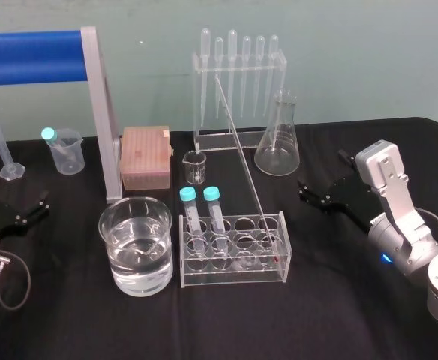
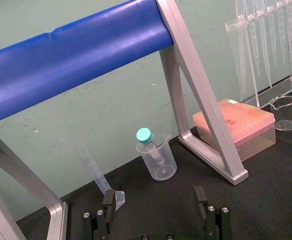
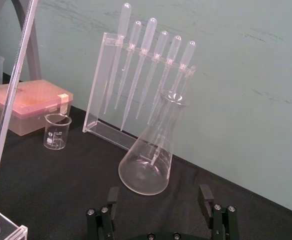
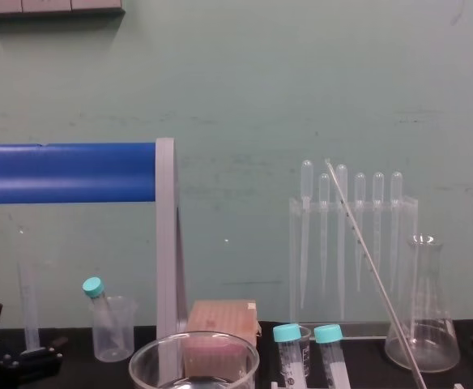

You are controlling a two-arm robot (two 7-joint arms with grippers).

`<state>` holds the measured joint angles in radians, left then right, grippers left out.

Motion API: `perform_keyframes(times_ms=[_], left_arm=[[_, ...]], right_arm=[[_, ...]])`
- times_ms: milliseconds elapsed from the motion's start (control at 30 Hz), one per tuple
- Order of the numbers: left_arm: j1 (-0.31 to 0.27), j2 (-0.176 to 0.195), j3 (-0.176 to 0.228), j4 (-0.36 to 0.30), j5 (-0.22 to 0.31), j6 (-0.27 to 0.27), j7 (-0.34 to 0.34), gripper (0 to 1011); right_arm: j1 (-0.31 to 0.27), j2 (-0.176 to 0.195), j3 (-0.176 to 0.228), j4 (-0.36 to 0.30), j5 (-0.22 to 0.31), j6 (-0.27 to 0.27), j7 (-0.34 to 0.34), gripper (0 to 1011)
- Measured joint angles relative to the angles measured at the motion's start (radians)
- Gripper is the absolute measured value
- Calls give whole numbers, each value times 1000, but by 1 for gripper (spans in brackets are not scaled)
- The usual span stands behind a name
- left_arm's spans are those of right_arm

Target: Hold the thermometer with one hand and immerse one end into the beaker, then reinsert it into the test tube rack.

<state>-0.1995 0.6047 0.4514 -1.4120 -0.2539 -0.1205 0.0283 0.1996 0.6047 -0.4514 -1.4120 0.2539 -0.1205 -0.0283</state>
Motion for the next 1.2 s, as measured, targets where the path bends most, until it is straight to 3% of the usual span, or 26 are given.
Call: perform_keyframes(times_ms=[1200], left_arm=[[0, 0, 0, 0, 0, 0, 0, 1008]], right_arm=[[0, 0, 0, 0, 0, 0, 0, 1003]])
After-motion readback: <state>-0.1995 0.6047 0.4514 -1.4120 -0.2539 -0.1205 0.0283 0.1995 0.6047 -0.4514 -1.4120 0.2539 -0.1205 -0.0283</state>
